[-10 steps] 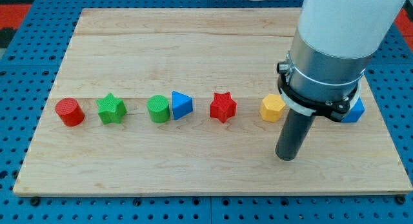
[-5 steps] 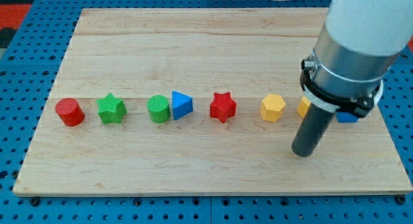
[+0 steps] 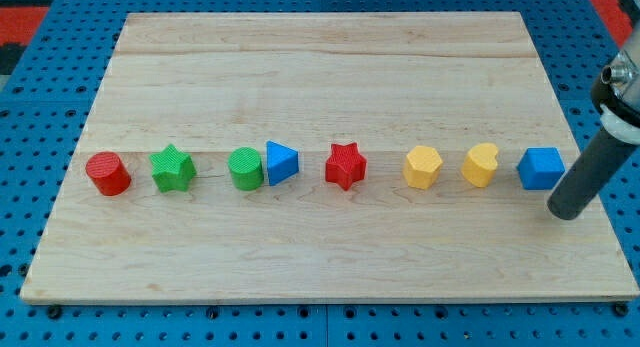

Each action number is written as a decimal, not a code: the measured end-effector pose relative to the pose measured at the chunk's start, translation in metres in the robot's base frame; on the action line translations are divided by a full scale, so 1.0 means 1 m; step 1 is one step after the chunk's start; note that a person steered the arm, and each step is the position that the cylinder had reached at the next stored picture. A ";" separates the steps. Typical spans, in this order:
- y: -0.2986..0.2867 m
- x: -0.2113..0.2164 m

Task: Move the blue cube towards the center

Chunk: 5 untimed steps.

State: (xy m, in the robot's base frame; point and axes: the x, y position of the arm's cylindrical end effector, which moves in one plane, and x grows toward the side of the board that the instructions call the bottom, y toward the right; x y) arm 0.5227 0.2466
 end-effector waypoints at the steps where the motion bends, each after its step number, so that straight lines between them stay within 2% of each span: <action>1: -0.005 -0.010; 2: 0.020 -0.014; 3: -0.003 -0.044; 4: -0.083 -0.070; 5: -0.072 -0.067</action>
State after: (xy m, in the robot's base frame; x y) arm 0.4555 0.1746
